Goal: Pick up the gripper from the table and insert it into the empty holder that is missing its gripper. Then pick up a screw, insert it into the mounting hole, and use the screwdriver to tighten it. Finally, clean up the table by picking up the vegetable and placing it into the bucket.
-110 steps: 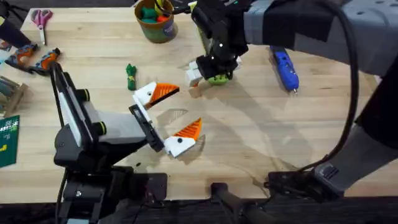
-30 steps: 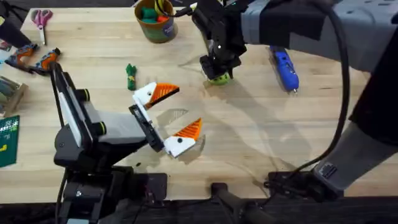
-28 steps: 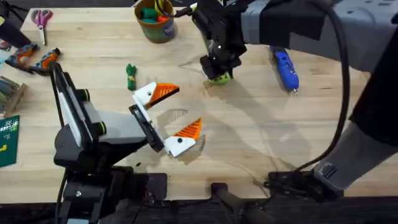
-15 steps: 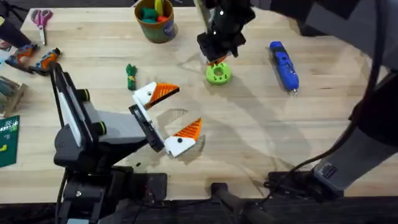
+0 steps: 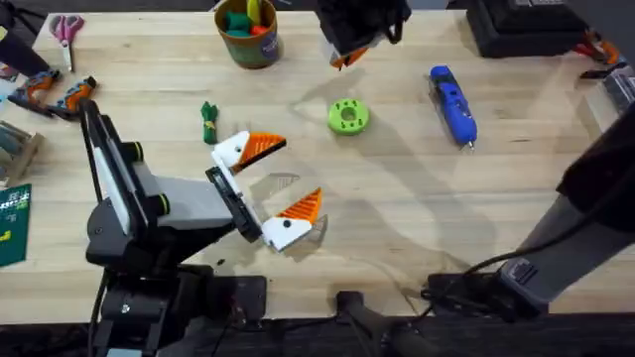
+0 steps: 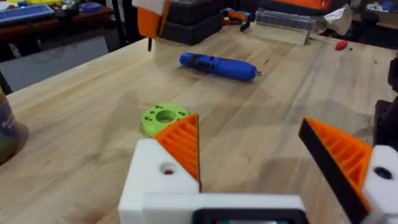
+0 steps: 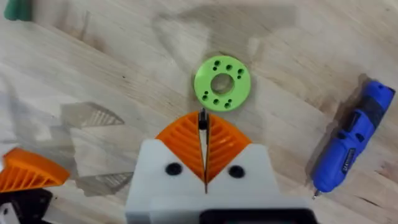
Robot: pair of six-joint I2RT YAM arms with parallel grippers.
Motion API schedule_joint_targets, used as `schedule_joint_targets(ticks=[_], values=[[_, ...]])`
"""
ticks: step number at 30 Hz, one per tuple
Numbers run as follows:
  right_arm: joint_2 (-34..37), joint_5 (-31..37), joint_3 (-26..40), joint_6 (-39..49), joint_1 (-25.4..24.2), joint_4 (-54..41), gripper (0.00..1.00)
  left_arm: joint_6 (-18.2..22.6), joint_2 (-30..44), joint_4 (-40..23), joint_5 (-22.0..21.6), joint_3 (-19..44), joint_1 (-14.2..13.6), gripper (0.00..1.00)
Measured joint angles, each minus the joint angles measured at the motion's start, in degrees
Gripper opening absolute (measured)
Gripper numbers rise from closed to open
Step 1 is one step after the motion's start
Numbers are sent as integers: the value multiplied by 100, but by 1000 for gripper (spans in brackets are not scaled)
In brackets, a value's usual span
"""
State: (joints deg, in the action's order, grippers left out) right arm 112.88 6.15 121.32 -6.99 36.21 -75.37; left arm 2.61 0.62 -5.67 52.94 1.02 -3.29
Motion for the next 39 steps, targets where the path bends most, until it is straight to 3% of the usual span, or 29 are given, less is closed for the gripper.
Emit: schedule_joint_targets(ticks=[8,22,28,39], values=[[0,1,590,19,0,-226,7,0,0,0,0,0,0,985],[0,-274,633,257,95,-252,6,0,0,0,1,0,0,986],[0,-413,759,388,523,-457,6,0,0,0,1,0,0,986],[0,-455,1639,75,1230,-1370,6,0,0,0,0,0,0,985]])
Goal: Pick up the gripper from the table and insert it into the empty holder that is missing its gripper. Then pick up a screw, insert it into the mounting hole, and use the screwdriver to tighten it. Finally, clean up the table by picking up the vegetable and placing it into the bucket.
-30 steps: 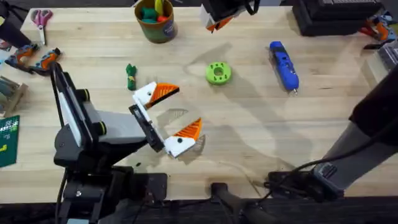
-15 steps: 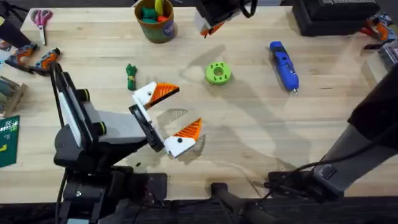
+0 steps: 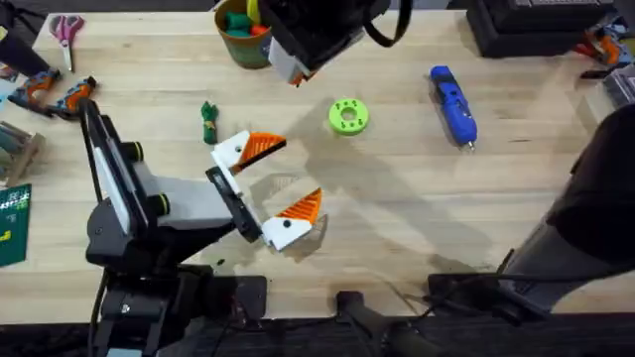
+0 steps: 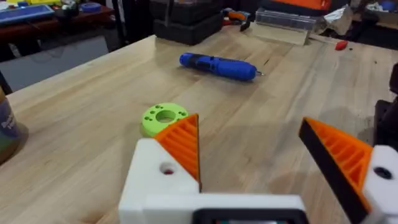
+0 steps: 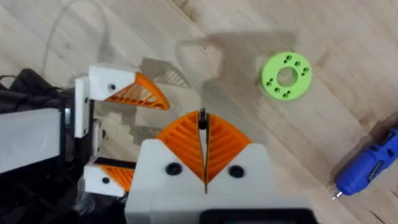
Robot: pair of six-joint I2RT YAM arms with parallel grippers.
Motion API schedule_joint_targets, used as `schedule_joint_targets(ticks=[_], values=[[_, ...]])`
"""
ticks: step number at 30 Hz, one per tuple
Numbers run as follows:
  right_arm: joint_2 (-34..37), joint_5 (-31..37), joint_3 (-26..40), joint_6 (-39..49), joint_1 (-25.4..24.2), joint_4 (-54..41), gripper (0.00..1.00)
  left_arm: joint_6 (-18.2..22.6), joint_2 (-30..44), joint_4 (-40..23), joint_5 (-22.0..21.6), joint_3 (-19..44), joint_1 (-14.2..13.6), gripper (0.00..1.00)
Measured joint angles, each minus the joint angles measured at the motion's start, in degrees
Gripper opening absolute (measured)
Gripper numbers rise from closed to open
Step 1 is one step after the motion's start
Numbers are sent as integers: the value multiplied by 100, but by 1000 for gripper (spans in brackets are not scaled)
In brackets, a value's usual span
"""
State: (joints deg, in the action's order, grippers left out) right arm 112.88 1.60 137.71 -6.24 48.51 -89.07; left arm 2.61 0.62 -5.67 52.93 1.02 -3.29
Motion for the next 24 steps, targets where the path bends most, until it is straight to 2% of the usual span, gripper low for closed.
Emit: schedule_joint_targets(ticks=[11,24], values=[[0,3,120,-129,742,-15,6,0,0,0,1,0,0,985],[2,3,120,-149,807,13,6,0,0,0,1,0,0,985]])
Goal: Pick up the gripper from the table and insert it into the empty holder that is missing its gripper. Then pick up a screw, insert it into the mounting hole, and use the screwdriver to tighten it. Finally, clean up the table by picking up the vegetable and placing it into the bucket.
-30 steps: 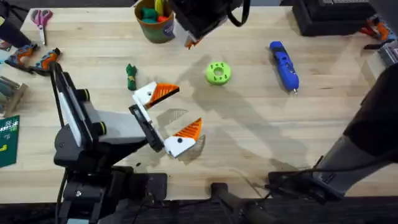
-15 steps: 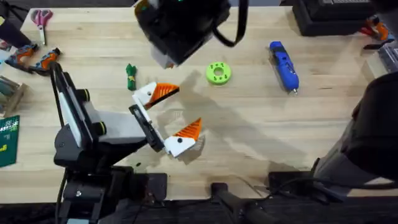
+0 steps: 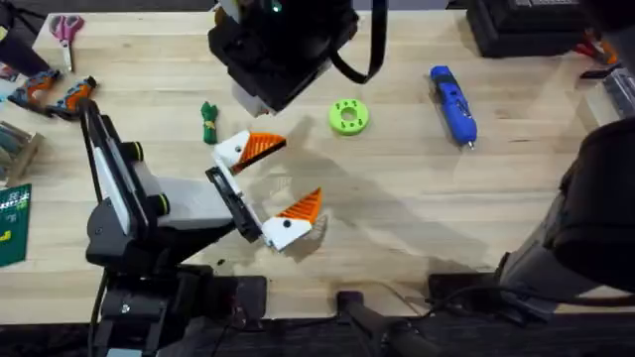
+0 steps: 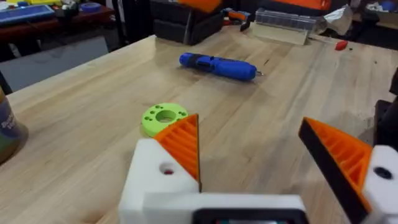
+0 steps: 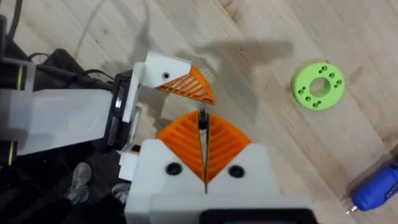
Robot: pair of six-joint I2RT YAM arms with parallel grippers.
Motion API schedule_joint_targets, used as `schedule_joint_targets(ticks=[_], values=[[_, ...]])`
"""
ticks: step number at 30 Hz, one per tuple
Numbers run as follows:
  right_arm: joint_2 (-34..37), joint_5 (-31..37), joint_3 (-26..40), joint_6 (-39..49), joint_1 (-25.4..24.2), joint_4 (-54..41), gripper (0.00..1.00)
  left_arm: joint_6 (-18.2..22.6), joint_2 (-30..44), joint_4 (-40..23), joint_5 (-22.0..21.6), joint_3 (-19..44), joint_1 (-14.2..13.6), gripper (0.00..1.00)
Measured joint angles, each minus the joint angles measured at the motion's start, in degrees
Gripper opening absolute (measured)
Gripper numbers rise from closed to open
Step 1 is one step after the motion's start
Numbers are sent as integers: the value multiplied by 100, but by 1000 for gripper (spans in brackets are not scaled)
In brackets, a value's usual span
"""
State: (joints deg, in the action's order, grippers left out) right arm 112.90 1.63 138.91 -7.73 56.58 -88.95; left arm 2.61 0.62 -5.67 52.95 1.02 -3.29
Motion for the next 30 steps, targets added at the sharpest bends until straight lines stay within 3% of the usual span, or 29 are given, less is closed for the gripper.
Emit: schedule_joint_targets(ticks=[11,16,30], values=[[525,-53,39,7,0,-7,6,0,2,0,-2,0,0,986],[843,-219,525,54,22,-26,6,0,0,0,-1,0,0,985],[905,-289,754,251,356,-151,6,0,0,0,-1,0,0,985]])
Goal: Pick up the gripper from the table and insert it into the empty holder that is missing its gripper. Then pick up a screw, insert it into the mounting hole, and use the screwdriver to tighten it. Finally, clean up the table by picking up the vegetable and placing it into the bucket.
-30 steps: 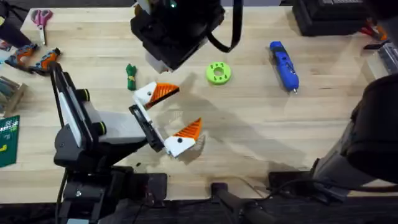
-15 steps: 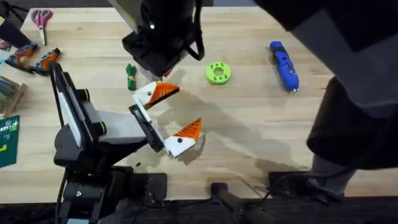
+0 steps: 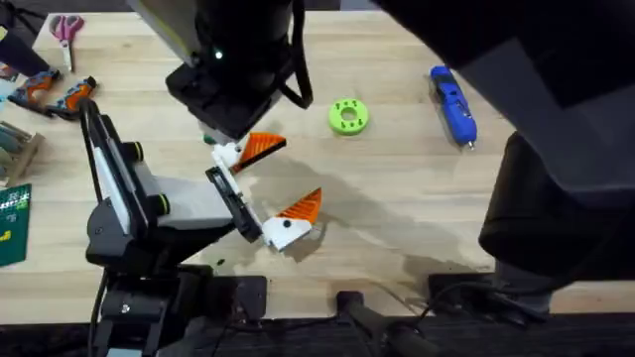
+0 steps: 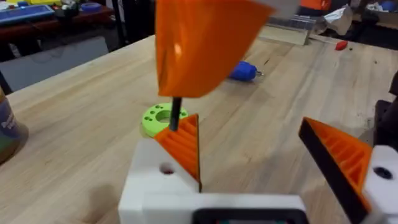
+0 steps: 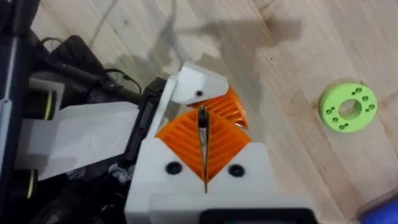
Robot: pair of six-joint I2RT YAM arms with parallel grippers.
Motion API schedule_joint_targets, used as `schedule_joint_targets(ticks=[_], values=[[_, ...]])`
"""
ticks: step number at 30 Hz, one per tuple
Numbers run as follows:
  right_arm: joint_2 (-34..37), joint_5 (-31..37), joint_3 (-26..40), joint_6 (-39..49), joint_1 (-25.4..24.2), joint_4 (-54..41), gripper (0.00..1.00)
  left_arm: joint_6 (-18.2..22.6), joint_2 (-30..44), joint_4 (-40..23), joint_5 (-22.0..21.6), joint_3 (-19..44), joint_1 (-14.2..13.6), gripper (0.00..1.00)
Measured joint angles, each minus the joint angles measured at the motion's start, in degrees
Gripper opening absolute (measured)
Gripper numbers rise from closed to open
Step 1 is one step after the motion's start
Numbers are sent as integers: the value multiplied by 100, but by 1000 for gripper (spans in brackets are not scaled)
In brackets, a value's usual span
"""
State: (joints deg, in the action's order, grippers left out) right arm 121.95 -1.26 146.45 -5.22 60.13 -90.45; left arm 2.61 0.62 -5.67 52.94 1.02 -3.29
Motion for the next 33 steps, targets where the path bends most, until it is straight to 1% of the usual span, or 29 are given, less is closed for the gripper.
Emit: schedule_joint_targets(ticks=[8,18,33], values=[[98,11,0,99,71,42,6,0,0,0,-1,0,0,985],[251,315,0,99,42,44,6,0,0,0,-1,-2,0,986],[252,116,0,99,27,107,6,0,0,0,-1,0,0,985]])
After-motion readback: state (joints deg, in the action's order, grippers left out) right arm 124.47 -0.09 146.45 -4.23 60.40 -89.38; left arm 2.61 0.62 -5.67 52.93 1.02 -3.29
